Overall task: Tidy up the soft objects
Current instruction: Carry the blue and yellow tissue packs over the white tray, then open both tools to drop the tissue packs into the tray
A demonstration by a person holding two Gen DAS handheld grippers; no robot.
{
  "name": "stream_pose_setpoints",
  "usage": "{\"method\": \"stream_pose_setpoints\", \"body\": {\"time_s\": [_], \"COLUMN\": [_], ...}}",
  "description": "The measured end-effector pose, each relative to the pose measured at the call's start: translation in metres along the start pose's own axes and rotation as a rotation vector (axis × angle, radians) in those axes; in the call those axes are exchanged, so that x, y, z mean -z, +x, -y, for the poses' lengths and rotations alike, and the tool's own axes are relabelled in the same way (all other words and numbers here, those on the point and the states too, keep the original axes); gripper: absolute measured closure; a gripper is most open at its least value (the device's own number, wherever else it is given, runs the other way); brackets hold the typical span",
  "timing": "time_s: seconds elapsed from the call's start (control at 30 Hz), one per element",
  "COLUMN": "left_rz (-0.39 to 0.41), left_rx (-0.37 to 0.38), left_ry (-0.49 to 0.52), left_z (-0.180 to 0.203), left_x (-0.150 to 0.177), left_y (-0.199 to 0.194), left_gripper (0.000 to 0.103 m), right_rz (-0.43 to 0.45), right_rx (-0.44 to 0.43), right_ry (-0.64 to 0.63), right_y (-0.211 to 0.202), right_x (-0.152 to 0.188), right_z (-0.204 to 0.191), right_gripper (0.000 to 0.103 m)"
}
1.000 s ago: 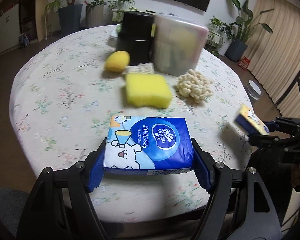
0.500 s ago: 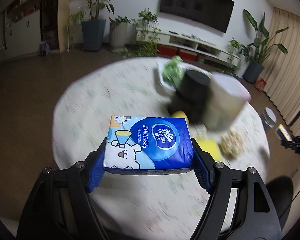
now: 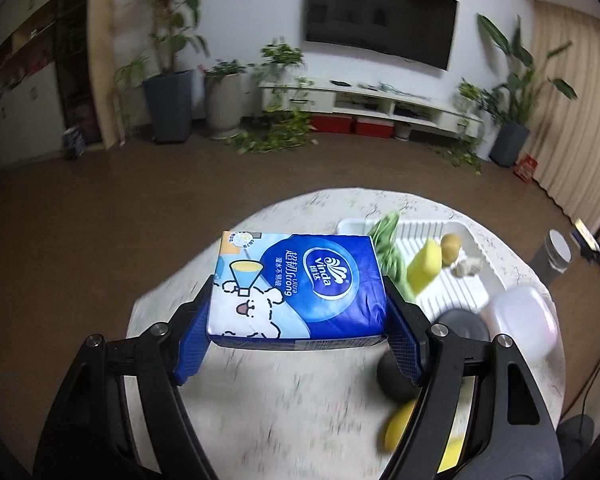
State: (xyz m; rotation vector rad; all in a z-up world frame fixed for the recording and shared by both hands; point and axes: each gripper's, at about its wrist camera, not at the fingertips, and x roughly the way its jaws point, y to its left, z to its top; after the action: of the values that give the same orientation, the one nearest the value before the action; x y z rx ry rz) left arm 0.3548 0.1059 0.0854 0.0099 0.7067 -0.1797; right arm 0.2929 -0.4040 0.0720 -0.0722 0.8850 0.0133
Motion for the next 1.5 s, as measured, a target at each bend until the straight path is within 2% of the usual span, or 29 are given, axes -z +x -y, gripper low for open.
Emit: {"method": "stream_pose_setpoints", "body": {"time_s": [0.13, 0.27, 0.43, 0.67, 0.93, 1.13, 1.5], "left_rz": [-0.016, -0.057, -0.128, -0.222, -0.280, -0.307, -0.336], "left_rx": [0.048, 0.090, 0.133, 0.160, 0.196, 0.212, 0.193], "left_ry": [0.064, 0.145, 0.229, 0.332, 0.396, 0.418, 0.414], "left_z": [0.025, 0.054, 0.088, 0.112, 0.119, 0.129, 0.127], "left_x": [-0.040, -0.069, -0.083, -0.074, -0.061, -0.051, -0.047], "left_y": [0.040, 0.076, 0.122, 0.166, 0.193, 0.204, 0.215], "left_gripper": [0.030, 0.030, 0.030, 0.030, 0.030, 0.030, 0.028], "right_rz": [0.015, 0.014, -0.007, -0.048, -0.077, -0.098, -0.135], "right_rx": [-0.017, -0.054, -0.113, -0.220, -0.311, -0.329, -0.316], "right_ry": [-0.057, -0.119, -0.225, -0.439, -0.569, -0.603, -0.631], "right_y": [0.028, 0.054, 0.088, 0.124, 0.146, 0.154, 0.171], "right_x": [-0.047, -0.079, -0.101, -0.096, -0.079, -0.074, -0.064], "right_z": [-0.028, -0.056, -0.100, -0.159, -0.195, -0.203, -0.209], "right_gripper": [0.048, 0.048, 0.048, 0.048, 0.047, 0.047, 0.047]}}
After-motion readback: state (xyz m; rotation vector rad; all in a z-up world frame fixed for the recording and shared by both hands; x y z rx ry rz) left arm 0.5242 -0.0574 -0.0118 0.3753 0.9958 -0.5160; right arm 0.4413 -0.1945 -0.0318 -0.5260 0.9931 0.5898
